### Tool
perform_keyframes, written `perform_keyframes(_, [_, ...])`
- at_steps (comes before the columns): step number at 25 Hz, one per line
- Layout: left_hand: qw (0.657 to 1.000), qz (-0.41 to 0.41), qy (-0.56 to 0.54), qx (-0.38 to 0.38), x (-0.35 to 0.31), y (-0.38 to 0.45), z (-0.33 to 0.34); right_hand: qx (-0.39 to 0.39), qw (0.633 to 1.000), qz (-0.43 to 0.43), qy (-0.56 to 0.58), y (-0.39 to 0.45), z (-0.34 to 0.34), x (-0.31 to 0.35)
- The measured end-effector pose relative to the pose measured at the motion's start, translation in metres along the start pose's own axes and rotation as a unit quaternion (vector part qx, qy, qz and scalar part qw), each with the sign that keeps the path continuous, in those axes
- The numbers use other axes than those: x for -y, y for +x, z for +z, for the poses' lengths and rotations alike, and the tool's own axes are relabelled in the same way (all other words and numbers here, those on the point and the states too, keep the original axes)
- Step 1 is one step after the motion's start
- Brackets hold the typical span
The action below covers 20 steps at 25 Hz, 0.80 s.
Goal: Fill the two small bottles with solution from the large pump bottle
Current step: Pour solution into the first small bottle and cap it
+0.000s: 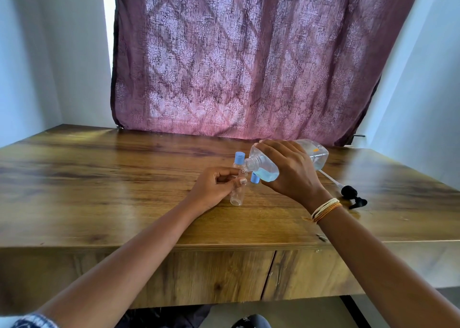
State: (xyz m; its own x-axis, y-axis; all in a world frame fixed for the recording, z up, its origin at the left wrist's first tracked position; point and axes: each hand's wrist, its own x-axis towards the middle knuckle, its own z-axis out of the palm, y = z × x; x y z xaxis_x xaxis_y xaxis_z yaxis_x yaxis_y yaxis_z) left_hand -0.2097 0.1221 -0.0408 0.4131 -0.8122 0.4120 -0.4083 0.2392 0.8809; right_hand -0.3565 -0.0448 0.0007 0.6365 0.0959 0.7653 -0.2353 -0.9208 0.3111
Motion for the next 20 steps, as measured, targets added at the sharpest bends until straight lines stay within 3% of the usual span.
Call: perform_keyframes(20, [1.0,0.01,0.01,-0.013,0.0036,0.0028,0.0001,-0.015,1.0,-0.003,-0.007,0.002,-0.0042,-0.0005])
